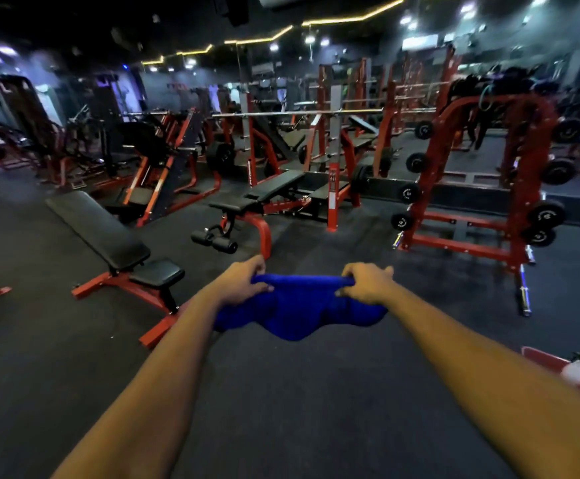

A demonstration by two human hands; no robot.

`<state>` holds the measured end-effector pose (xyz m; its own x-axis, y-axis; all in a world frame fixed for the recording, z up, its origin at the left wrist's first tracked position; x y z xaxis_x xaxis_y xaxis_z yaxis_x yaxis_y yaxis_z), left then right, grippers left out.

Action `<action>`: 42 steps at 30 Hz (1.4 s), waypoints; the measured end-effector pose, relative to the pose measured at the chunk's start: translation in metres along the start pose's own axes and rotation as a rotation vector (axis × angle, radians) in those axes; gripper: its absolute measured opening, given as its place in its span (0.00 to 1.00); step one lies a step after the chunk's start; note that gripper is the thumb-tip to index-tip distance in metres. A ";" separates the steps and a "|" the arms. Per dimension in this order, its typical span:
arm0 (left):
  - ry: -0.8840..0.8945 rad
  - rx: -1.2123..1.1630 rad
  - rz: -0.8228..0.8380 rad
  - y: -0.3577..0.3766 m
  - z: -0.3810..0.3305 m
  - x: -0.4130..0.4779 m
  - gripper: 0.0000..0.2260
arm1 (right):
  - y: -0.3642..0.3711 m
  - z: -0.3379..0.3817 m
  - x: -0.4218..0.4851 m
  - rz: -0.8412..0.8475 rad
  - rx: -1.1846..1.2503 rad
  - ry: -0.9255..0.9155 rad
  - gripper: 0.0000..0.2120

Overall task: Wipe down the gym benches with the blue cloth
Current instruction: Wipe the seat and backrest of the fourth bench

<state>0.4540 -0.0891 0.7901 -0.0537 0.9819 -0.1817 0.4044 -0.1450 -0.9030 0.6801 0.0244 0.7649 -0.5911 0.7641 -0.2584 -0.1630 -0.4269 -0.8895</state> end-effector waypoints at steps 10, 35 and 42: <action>-0.205 0.114 0.040 -0.033 0.047 0.068 0.13 | -0.046 -0.094 0.067 -0.388 0.402 0.339 0.05; -0.563 -0.551 -0.544 -0.108 0.241 0.278 0.03 | -0.090 -0.073 0.365 -0.263 0.843 0.462 0.22; -0.352 -0.636 -0.197 -0.122 0.260 0.318 0.06 | -0.108 -0.089 0.399 -0.310 0.825 0.495 0.23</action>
<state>0.1504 0.2096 0.7413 -0.4251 0.8698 -0.2505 0.8006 0.2323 -0.5523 0.5325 0.4182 0.7240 -0.0664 0.9330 -0.3537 -0.8599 -0.2333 -0.4541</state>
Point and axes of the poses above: each hand's wrist, its own x-axis towards the middle knuckle, its own y-axis out of the palm, z = x × y, the point moved 7 cm from there along x, towards the middle knuckle, and after that the axes turned 13 degrees about z, right-handed, at the moved point
